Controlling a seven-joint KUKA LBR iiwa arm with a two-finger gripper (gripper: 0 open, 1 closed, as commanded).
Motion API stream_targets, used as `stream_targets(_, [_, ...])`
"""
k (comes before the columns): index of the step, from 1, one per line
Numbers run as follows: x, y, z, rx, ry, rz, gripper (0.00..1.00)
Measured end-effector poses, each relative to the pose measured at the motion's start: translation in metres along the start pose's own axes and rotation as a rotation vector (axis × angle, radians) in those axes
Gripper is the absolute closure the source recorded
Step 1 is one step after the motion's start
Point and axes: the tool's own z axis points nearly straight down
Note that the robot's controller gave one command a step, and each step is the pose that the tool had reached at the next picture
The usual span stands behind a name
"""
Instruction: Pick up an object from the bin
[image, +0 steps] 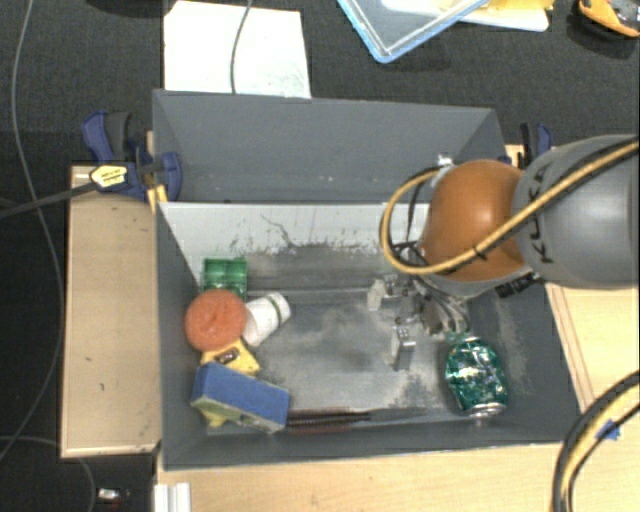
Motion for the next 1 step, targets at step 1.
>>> stream_targets(1, [0.0067,-0.0246,0.0038,0.001,0.001,-0.011,0.0])
